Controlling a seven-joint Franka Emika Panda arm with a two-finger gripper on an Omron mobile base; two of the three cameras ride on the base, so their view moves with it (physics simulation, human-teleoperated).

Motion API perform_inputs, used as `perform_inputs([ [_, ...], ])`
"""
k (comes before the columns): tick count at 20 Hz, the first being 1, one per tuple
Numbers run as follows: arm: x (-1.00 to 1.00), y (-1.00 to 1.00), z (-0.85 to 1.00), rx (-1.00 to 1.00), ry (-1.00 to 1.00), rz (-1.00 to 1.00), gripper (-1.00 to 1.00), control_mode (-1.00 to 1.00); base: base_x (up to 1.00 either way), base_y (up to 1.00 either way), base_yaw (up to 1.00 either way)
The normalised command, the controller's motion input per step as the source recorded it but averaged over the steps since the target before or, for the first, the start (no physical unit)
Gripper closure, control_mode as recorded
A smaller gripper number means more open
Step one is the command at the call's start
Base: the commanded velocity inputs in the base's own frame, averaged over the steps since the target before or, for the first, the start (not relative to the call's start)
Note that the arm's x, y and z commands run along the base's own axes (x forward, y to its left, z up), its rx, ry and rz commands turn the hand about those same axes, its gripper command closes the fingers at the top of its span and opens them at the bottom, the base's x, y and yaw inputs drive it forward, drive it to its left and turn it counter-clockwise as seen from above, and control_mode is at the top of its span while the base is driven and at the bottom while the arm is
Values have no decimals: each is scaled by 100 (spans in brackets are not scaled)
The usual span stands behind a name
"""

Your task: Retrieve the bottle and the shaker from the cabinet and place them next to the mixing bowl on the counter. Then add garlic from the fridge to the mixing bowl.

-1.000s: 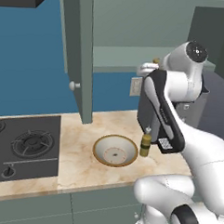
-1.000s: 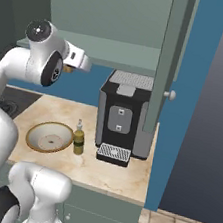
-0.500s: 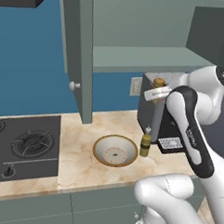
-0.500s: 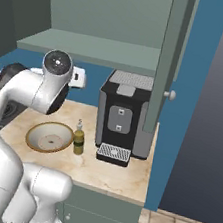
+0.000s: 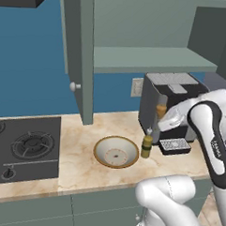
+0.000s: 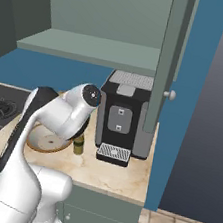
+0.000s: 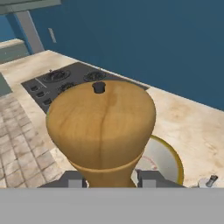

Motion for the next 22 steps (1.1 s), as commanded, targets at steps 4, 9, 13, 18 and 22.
perform_inputs([
  [4, -4, -26, -90, 2, 0, 20, 100, -100, 0, 0, 0],
  [9, -7, -8, -64, 11, -5, 13, 100, -100, 0, 0, 0],
  [13, -10, 0, -40, 10, -6, 13, 100, -100, 0, 0, 0],
  [18, 0, 0, -43, 4, 2, 19, 100, -100, 0, 0, 0],
  [22, -1, 0, -33, 1, 1, 22, 100, -100, 0, 0, 0],
])
